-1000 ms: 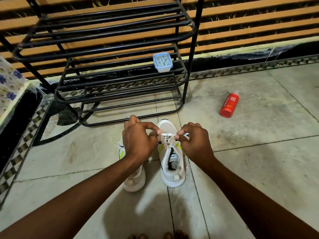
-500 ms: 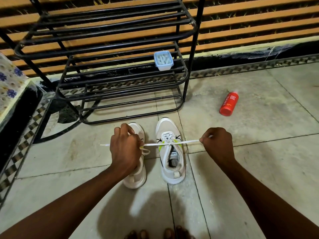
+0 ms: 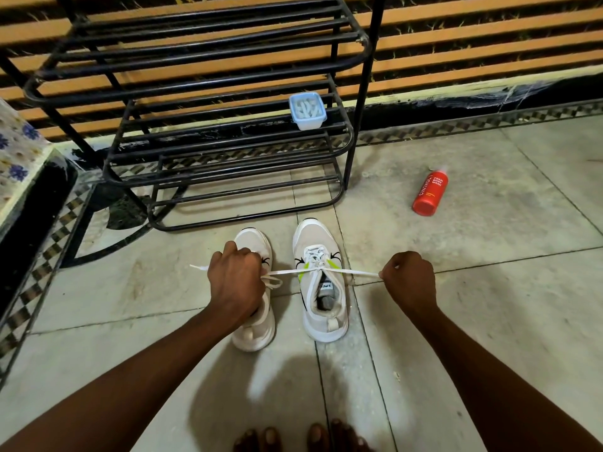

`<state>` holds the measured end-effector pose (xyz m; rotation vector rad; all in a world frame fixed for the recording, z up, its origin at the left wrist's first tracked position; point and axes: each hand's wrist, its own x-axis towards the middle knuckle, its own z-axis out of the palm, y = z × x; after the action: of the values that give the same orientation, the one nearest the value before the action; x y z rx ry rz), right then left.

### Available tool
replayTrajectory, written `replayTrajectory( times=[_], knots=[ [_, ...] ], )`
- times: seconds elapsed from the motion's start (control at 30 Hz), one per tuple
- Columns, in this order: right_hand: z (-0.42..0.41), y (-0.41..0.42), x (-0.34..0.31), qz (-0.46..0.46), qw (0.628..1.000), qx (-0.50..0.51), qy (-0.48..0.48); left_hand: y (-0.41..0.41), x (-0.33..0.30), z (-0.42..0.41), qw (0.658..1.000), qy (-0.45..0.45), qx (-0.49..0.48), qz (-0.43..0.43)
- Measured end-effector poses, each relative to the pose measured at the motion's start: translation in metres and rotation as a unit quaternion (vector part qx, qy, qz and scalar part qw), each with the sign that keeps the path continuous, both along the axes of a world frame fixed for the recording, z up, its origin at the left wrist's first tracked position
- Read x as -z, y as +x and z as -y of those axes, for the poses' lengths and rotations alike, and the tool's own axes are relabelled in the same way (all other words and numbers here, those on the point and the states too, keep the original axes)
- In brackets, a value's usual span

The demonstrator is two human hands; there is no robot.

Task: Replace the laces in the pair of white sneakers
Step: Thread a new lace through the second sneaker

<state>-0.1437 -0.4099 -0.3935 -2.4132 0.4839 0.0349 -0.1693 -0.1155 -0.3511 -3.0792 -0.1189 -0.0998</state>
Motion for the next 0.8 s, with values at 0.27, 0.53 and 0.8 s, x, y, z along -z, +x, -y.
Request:
replayTrajectory(
  times=[0.27, 0.53, 0.8],
  knots=[
    [0.001, -0.003, 0.008, -0.005, 0.999, 0.021, 0.029, 0.001, 0.0, 0.0, 0.999, 0.02, -0.018, -0.029],
    [0.002, -0.007, 0.013, -0.003, 0.999, 0.015, 0.037, 0.0, -0.001, -0.001, 0.999, 0.033, -0.004, -0.026],
    [0.001, -0.008, 0.017, -0.004, 0.999, 0.002, 0.032, 0.0, -0.001, -0.003, 0.999, 0.04, -0.005, -0.023]
  ],
)
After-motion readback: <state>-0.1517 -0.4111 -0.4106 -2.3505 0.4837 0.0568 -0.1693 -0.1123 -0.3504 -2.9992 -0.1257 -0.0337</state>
